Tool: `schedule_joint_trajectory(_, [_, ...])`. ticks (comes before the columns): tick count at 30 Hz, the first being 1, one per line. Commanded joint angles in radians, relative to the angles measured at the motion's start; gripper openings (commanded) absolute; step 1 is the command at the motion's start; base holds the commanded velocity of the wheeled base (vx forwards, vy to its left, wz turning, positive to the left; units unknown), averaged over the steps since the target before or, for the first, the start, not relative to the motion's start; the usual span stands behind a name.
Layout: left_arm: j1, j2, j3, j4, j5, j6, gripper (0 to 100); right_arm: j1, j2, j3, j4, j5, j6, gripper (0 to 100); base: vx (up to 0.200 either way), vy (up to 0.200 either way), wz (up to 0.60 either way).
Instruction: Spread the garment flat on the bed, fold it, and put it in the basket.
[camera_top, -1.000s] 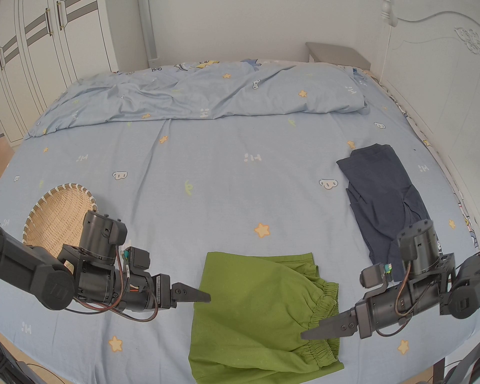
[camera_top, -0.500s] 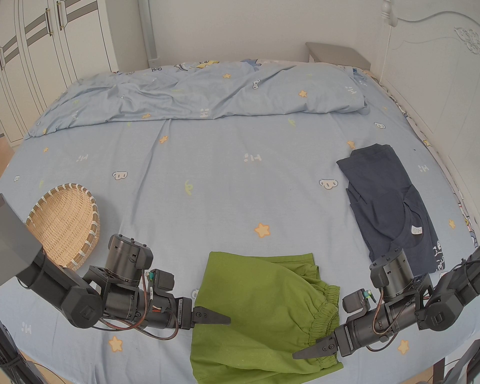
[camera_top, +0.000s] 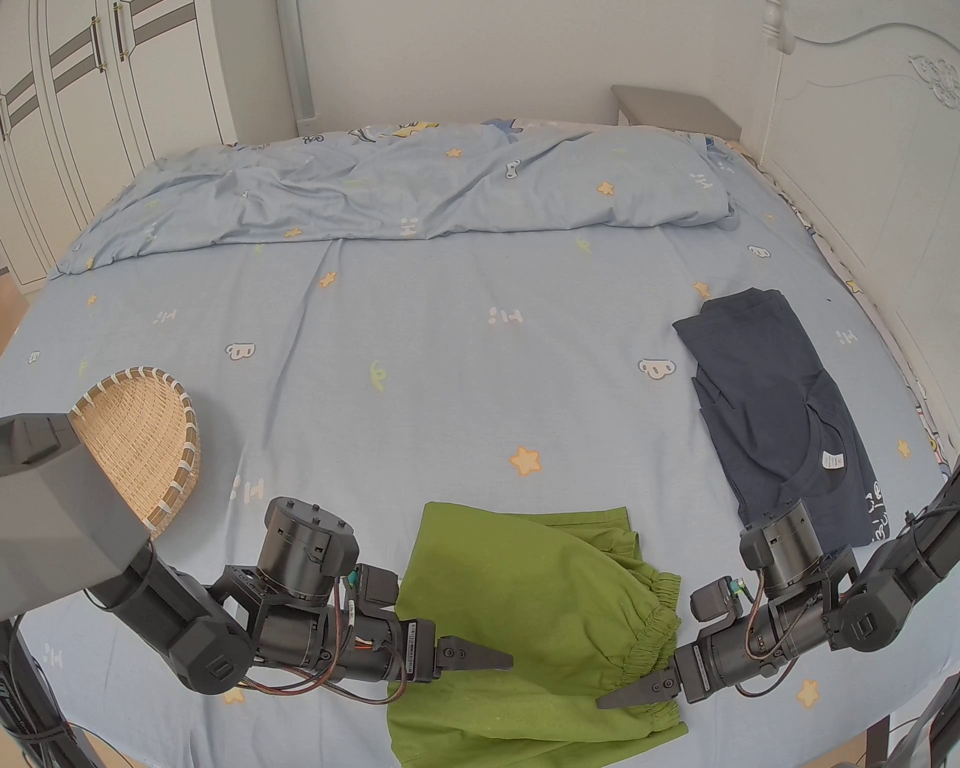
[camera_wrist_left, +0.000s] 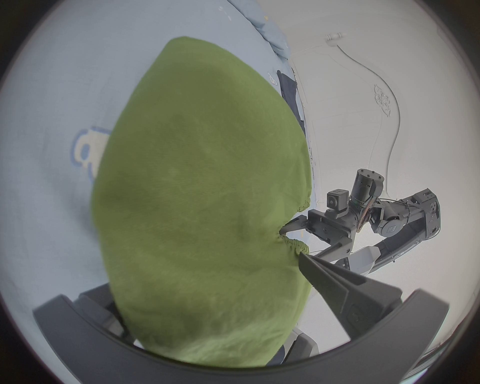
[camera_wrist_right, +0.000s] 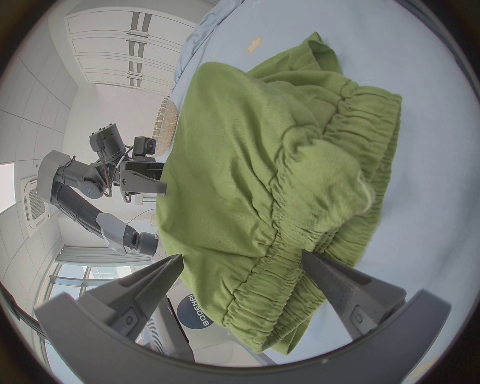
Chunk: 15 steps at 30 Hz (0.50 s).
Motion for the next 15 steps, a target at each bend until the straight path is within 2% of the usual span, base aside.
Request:
schedule_joint_trajectory(1, [-0.028, 0.042, 0.003, -0.054, 0.003, -0.018, 100, -0.006, 0.008, 0.000, 0.000, -0.002, 0.000, 100, 0.000, 0.000, 0.00])
schedule_joint_trajectory(2, [-0.031, 0.055, 0.004, -0.076, 0.008, -0.029, 100, -0.004, 0.007, 0.001, 0.000, -0.002, 0.000, 100, 0.000, 0.000, 0.00])
schedule_joint_trajectory(3, [-0.033, 0.058, 0.004, -0.081, 0.010, -0.032, 0, -0.004, 0.007, 0.001, 0.000, -0.002, 0.001, 100, 0.000, 0.000, 0.00])
schedule_joint_trajectory(7, [-0.039, 0.089, 0.003, -0.139, 0.016, -0.066, 0, -0.006, 0.002, -0.003, -0.003, -0.003, 0.001, 100, 0.000, 0.000, 0.00])
schedule_joint_trajectory(12, [-0.028, 0.077, 0.009, -0.137, 0.014, -0.086, 0, -0.027, -0.036, -0.019, -0.001, -0.005, 0.021, 100, 0.000, 0.000, 0.00])
schedule_joint_trajectory(15, [-0.004, -0.020, 0.043, -0.125, -0.001, -0.086, 0, -0.110, -0.147, -0.069, 0.014, 0.001, 0.083, 100, 0.000, 0.000, 0.00])
